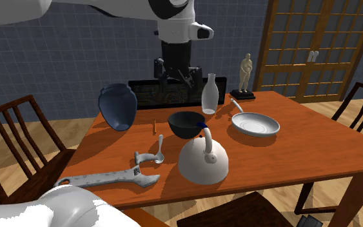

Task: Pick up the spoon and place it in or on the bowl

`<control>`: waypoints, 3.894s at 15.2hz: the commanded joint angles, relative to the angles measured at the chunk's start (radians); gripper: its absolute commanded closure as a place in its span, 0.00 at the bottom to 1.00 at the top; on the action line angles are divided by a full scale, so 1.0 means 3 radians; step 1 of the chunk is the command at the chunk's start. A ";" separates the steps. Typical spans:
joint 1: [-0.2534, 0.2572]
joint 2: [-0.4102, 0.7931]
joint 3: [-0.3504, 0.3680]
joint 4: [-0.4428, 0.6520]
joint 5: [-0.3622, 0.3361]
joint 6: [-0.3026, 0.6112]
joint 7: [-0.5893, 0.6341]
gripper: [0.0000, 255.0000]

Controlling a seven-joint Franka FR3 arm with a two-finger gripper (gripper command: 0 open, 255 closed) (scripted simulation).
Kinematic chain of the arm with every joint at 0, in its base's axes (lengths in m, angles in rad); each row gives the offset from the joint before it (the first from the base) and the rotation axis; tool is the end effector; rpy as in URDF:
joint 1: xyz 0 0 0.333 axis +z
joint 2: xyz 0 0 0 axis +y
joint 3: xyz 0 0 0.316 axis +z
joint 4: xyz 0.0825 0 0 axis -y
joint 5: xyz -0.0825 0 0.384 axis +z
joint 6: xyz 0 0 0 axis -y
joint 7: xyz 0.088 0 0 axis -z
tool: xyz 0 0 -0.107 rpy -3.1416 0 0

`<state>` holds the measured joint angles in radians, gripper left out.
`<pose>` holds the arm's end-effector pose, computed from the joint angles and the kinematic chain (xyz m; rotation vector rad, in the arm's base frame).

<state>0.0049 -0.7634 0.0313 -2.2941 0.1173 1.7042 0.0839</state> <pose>0.3261 0.0264 0.6262 -3.0245 0.0908 -0.2542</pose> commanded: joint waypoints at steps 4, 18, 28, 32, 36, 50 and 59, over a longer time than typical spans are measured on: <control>0.0089 0.0025 0.0038 -0.0300 0.0069 0.0381 -0.0119 0.00; 0.0617 0.0824 0.0215 -0.1174 0.0499 0.2308 -0.0787 0.00; 0.0971 0.1681 0.0238 -0.1228 0.0869 0.3327 -0.1259 0.00; 0.1030 0.1935 0.0238 -0.1204 0.0974 0.3560 -0.1338 0.00; 0.1030 0.1935 0.0238 -0.1204 0.0974 0.3560 -0.1338 0.00; 0.1030 0.1935 0.0238 -0.1204 0.0974 0.3560 -0.1338 1.00; 0.0928 0.1584 0.0270 -0.1077 0.0746 0.3088 -0.1120 1.00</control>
<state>0.2859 -0.2808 0.1115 -2.6239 0.3469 2.6450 -0.2577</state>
